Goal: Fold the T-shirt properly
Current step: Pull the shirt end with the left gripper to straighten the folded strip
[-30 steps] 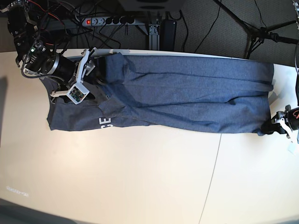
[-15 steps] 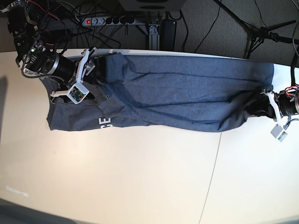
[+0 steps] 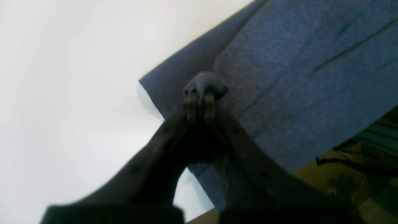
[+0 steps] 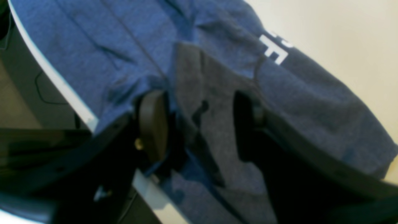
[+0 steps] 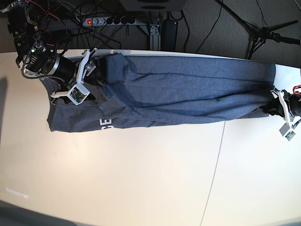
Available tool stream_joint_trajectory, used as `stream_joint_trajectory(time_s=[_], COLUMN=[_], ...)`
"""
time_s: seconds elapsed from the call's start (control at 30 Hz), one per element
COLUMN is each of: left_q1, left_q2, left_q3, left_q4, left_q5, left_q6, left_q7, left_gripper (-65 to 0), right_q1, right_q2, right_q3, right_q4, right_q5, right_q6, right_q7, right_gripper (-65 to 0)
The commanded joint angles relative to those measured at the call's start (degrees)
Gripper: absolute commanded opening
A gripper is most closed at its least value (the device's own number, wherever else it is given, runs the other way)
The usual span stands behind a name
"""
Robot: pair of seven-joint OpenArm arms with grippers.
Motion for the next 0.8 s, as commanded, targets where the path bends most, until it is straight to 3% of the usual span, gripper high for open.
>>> stream_joint_trajectory(time_s=[0.0, 0.07, 0.17, 0.47, 0.63, 0.77], left_q1=[0.1, 1.6, 2.8, 2.7, 2.7, 2.7], left_q2=[-1.9, -2.0, -1.9, -2.0, -2.0, -2.0], left_q3=[-0.7, -0.7, -0.7, -0.7, -0.7, -1.1], left_q4=[0.4, 0.4, 0.4, 0.4, 0.4, 0.4], left_q5=[0.2, 1.6, 4.0, 4.6, 4.6, 4.5], left_q6=[-1.2, -1.2, -1.2, -1.2, -1.2, -1.2], left_q7=[-0.9, -2.2, -3.7, -5.5, -5.5, -5.0], left_gripper=[-65.0, -65.0, -65.0, -65.0, -32.2, -29.7], right_q1=[0.4, 0.5, 0.6, 0.6, 0.6, 0.6], right_q2=[0.8, 0.8, 0.8, 0.8, 0.8, 0.8], right_q3=[0.4, 0.4, 0.4, 0.4, 0.4, 0.4], right_q4=[0.7, 0.7, 0.7, 0.8, 0.8, 0.8], right_q5=[0.5, 0.5, 0.4, -1.0, -1.0, -1.0], right_q6=[0.9, 0.9, 0.9, 0.9, 0.9, 0.9], right_q7=[1.1, 1.1, 1.1, 1.3, 1.3, 1.3], right_gripper=[-35.0, -43.1, -65.0, -65.0, -65.0, -65.0])
